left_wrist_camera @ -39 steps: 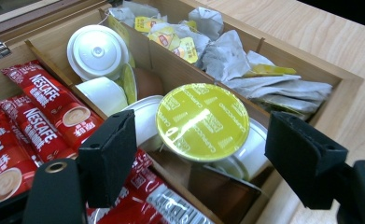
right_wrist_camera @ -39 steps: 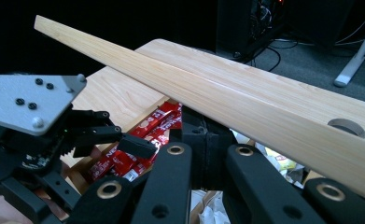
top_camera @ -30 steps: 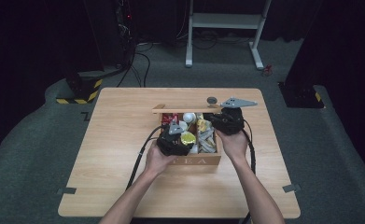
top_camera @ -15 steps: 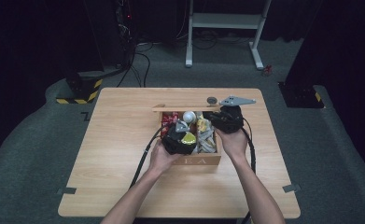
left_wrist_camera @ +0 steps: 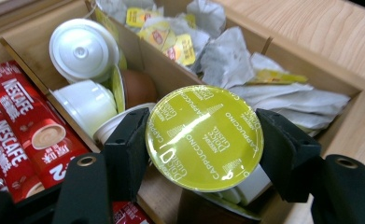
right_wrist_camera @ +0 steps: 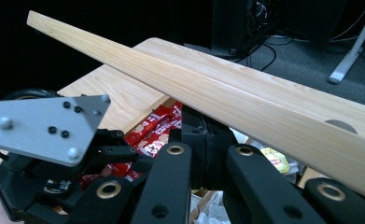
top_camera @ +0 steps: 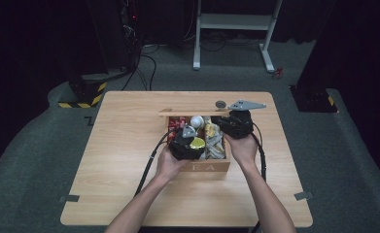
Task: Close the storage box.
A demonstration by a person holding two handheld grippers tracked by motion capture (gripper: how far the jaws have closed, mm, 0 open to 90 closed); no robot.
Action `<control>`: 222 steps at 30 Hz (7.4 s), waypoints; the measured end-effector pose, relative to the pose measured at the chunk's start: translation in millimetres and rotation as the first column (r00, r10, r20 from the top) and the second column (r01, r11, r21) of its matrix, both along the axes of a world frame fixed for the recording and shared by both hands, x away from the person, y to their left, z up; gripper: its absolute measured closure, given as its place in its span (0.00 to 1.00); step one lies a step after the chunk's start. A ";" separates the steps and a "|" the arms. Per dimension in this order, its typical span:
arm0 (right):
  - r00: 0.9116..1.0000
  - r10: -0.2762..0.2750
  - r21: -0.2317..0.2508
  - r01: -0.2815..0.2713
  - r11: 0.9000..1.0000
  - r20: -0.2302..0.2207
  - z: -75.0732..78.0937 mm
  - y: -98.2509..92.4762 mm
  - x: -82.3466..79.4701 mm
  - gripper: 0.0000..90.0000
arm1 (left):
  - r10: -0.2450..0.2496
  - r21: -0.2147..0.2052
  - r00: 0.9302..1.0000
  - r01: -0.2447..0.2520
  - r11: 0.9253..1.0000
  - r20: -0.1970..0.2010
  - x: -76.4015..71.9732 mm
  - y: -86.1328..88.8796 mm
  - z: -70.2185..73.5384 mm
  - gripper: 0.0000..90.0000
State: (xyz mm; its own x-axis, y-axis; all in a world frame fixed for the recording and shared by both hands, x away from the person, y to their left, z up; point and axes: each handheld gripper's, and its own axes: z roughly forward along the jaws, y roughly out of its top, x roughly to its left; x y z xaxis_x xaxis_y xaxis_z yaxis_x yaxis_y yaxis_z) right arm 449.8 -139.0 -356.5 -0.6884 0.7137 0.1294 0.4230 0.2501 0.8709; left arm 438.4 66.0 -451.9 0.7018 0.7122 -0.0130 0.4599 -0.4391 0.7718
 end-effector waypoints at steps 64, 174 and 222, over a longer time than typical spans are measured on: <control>1.000 0.011 0.001 -0.011 1.000 -0.005 -5.7 9.2 2.2 1.00 | 0.088 -0.145 0.996 -0.083 0.986 0.025 -32.6 101.8 33.3 0.43; 1.000 0.029 -0.015 -0.030 0.999 -0.009 -10.5 8.1 -6.6 1.00 | 0.430 -0.150 0.903 -0.427 0.892 -0.014 -50.6 222.7 -39.3 0.30; 0.999 0.025 -0.018 -0.025 1.000 -0.021 -40.9 -2.3 -33.6 1.00 | 0.536 0.039 0.844 -0.535 0.844 -0.019 -67.1 258.1 -77.2 0.28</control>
